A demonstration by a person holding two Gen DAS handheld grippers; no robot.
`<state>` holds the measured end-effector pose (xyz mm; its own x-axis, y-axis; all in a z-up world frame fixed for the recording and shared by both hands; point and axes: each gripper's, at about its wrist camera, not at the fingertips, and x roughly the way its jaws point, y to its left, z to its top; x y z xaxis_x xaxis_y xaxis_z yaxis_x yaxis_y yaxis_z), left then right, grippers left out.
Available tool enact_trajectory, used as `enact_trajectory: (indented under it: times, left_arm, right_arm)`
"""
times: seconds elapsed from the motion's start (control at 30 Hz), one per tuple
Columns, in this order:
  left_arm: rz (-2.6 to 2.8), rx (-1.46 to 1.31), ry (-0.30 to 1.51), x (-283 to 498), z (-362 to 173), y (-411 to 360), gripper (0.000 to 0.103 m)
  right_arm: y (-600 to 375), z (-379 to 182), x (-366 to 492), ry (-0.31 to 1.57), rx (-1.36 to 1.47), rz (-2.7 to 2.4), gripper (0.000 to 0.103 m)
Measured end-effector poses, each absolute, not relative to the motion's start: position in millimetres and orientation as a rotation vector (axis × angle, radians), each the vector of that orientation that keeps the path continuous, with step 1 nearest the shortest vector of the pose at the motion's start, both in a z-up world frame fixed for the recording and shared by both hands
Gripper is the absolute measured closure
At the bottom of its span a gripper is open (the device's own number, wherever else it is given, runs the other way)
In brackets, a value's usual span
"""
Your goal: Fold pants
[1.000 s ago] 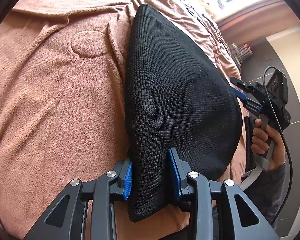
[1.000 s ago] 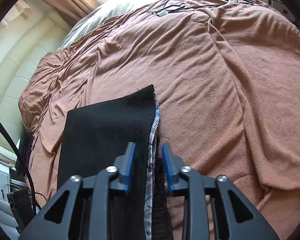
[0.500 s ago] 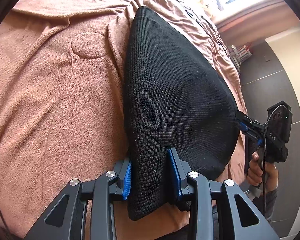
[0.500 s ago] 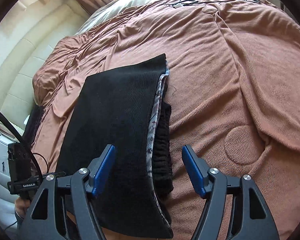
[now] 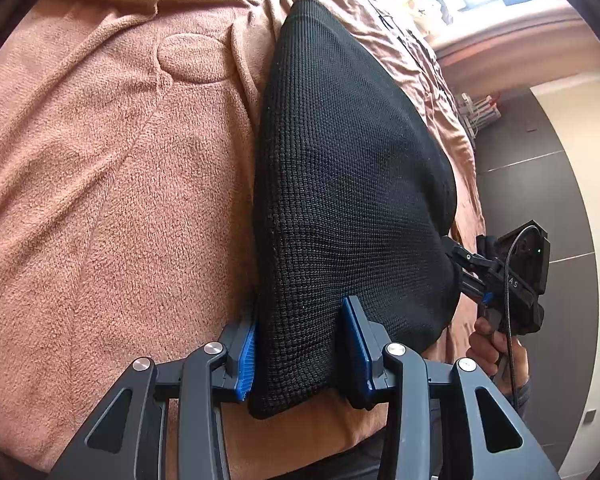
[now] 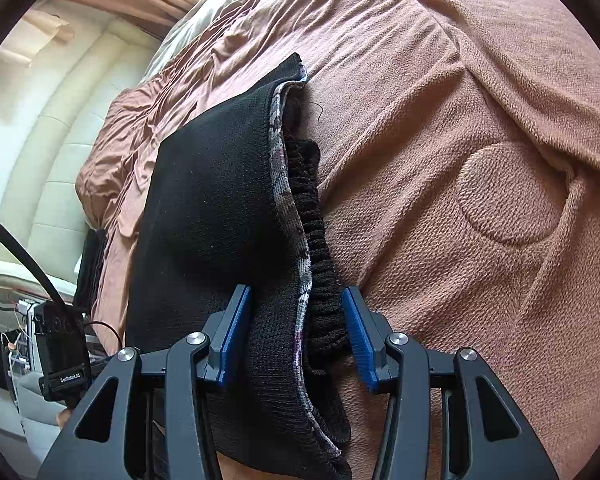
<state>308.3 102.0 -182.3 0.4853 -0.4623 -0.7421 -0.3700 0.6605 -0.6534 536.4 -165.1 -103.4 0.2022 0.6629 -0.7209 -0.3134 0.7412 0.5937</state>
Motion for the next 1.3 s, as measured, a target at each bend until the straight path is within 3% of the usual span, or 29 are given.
enact_trajectory:
  times: [0.07,0.2,0.53,1.3]
  left_arm:
    - [-0.064,-0.899,1.107,307.2,-182.5,102.5,0.085]
    - [-0.069,-0.907,1.091,303.0,-173.9,105.8,0.094]
    - [-0.062,-0.86,1.052,284.8,-140.6,119.2,0.095]
    - [-0.053,-0.838,1.054,224.1,-143.8,155.7,0.096]
  right_arm:
    - [-166.5,-104.3,536.4,1.183,0.364,0.701,0.058]
    - [-166.1,-102.1,529.3,1.176,0.361,0.695,0.062]
    - [-163.0,-100.6,509.0,1.197,0.38,0.698,0.068]
    - [-121.7,-101.9,428.7,1.188,0.392,0.685,0.076]
